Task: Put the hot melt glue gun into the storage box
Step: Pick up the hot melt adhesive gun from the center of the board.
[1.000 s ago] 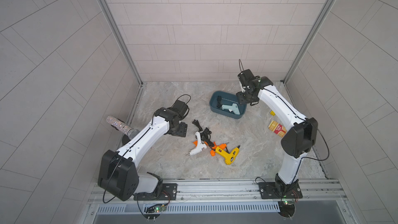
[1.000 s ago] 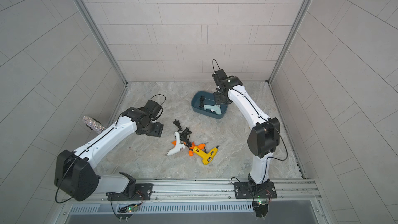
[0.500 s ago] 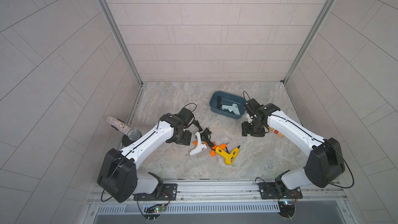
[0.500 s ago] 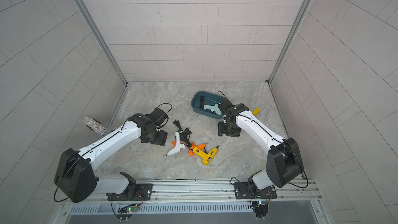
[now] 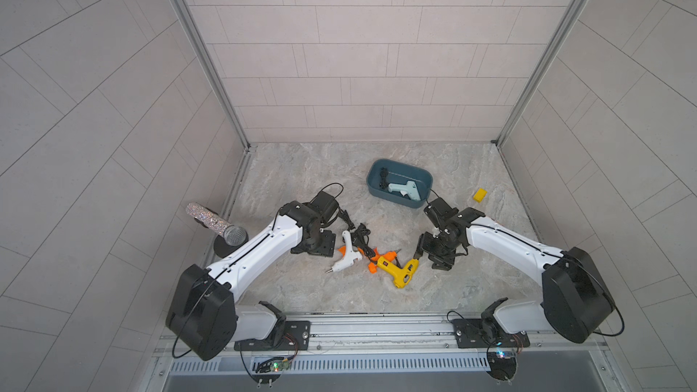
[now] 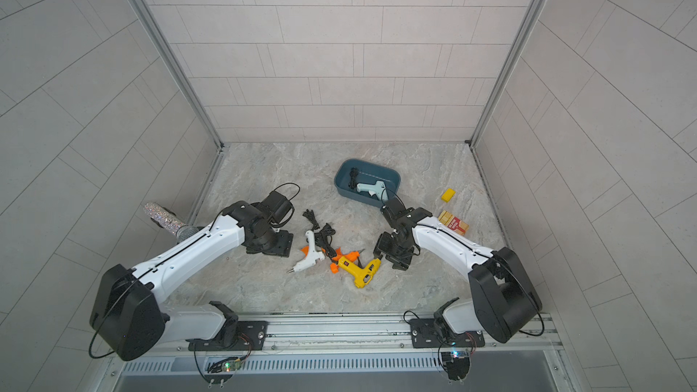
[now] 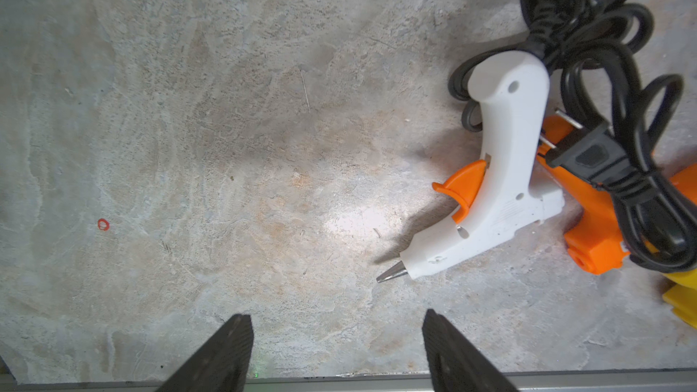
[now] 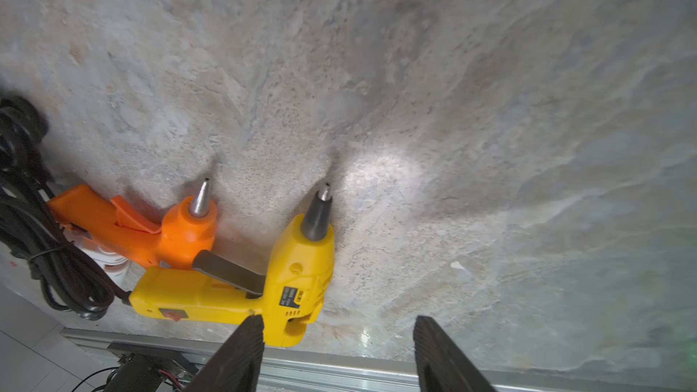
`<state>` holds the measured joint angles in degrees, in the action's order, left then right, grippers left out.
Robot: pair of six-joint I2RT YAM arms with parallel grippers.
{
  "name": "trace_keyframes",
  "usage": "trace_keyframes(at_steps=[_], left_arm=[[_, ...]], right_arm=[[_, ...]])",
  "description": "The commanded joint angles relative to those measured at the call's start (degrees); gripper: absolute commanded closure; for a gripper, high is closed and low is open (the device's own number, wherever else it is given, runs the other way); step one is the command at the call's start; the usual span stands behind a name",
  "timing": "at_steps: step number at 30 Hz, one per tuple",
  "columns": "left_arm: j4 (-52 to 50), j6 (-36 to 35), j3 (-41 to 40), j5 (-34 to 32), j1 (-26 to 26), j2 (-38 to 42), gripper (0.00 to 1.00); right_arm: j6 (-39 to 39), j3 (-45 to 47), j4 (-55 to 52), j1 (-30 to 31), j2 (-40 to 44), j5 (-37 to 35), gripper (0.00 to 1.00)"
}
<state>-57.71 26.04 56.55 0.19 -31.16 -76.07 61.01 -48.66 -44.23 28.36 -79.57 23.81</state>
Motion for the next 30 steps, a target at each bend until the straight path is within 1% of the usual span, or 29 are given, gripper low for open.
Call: trace_keyframes(at_steps=[1,6,12,16,20,23,27,30], left_arm=[[-0.8,-0.6,0.4,-0.1,-0.1,0.3,0.21],[-1.2,0.0,-0.5,0.0,-0.2,2.1,0.21],[-1.4,0.7,-1.2,-0.2,-0.1,3.9,0.21],[-1.4,1.1,-1.8,-0.6,-0.1,4.2,0.21],[-1.3,1.4,-2.1,-0.7,-0.2,4.1,0.21],[-1.3,1.5,-1.8,-1.0,-0.2,4.3,0.21],[-2.2,1.4,-1.0,-1.7,-0.1,4.3,0.21],[-2.5,1.3,-0.2,-2.1,-0.2,4.4,0.21]], right_arm=[[6.4,0.2,5.5,2.1,-1.8,0.2,0.32],[9.9,1.3,6.9,3.7,-4.5,0.1,0.32],[11.6,3.1,6.1,3.9,-6.2,0.6,0.34],[11.6,4.3,7.6,3.9,-8.5,1.3,0.37],[10.5,3.7,9.2,3.8,-11.4,1.3,0.44],[9.3,2.2,9.4,3.6,-13.4,1.1,0.55],[6.9,-0.1,8.0,2.3,-12.6,0.5,0.78],[2.4,-4.0,3.0,1.1,-9.7,-2.1,0.92]])
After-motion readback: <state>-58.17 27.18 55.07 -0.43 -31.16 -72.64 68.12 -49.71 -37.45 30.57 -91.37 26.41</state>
